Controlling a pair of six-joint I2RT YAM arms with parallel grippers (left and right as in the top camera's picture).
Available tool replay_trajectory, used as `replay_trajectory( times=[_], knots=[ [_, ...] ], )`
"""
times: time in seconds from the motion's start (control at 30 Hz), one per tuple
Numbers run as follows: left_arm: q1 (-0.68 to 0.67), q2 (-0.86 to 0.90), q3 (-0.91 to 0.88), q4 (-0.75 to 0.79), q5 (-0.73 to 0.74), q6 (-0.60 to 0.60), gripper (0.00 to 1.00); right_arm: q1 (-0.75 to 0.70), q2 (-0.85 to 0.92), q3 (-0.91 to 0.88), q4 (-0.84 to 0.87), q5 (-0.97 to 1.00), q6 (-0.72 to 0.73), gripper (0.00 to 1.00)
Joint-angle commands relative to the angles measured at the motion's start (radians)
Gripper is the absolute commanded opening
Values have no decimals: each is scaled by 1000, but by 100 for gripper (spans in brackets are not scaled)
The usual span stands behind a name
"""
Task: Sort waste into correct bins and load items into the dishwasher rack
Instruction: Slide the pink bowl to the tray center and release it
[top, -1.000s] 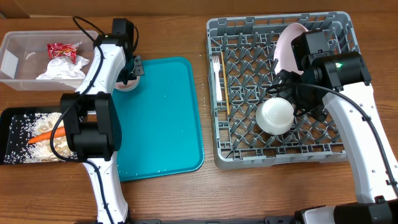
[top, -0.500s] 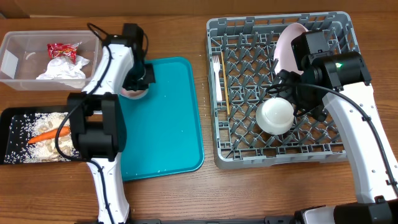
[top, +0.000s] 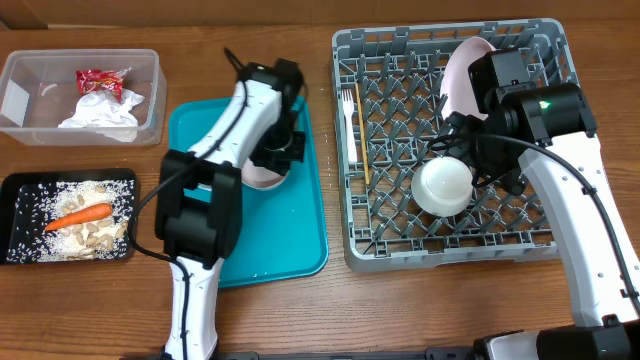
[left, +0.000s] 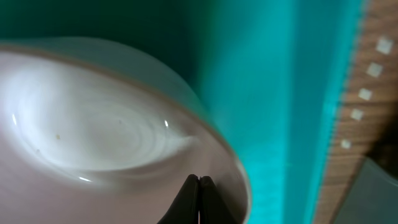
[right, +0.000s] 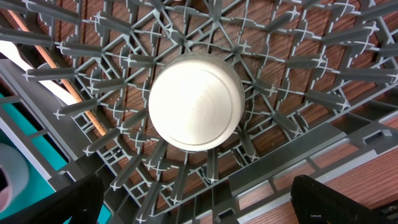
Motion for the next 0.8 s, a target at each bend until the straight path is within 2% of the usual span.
replay_trajectory(
  times=[0.0, 0.27, 0.4, 0.43, 0.47, 0.5, 0.53, 0.57, 0.6, 0.77],
  knots=[
    [-15, -64, 5, -2, 18, -19, 4, -1, -28, 13, 3, 15, 5, 100],
    [13, -282, 6, 19, 29, -23, 4, -1, -28, 13, 2, 15, 5, 100],
    [92, -390, 6, 43, -8, -39, 4, -1, -28, 13, 2, 15, 5, 100],
    [122, -411, 6, 42, -36, -52, 7, -1, -28, 13, 2, 15, 5, 100],
    [166, -433, 6, 37, -70, -60, 29, -1, -28, 13, 2, 15, 5, 100],
    [200, -445, 6, 31, -88, -59, 65, -1, -28, 13, 2, 15, 5, 100],
    [232, -453, 6, 21, -100, -60, 80, -1, -28, 13, 2, 15, 5, 100],
    [264, -459, 6, 11, -101, -59, 87, -1, -28, 13, 2, 15, 5, 100],
    [296, -461, 6, -1, -101, -59, 100, -1, -28, 13, 2, 15, 5, 100],
    [436, -460, 6, -37, -101, -59, 100, -1, -28, 13, 2, 15, 5, 100]
  ],
)
